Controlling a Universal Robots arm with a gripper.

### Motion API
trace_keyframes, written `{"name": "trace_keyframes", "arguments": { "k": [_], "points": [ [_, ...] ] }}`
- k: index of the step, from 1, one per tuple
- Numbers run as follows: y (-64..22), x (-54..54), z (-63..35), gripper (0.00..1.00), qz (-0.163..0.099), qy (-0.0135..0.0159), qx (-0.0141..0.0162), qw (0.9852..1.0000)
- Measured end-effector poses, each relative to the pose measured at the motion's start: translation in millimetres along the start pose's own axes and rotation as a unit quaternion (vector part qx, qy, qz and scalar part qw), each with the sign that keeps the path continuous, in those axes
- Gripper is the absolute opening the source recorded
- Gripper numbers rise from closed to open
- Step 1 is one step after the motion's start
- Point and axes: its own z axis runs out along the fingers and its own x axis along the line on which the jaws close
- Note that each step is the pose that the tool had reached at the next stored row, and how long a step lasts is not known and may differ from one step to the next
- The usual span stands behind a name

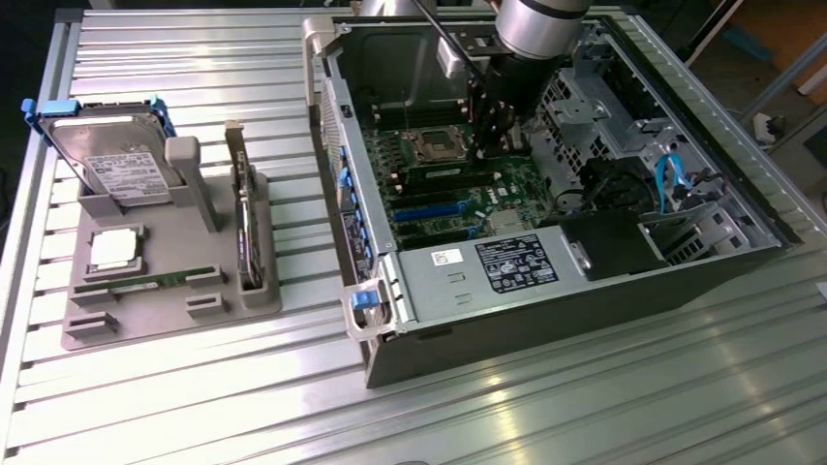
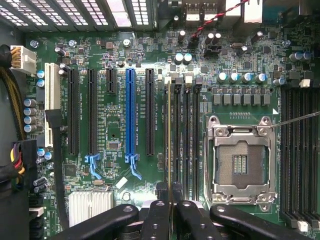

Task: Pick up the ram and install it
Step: 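Insert the ram into the slot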

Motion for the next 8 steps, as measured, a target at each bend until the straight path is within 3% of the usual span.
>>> {"name": "trace_keyframes", "arguments": {
  "k": [8],
  "points": [
    [-0.1,0.0,2.8,0.12,0.000,-0.0001,0.0000,1.0000]
  ]
}}
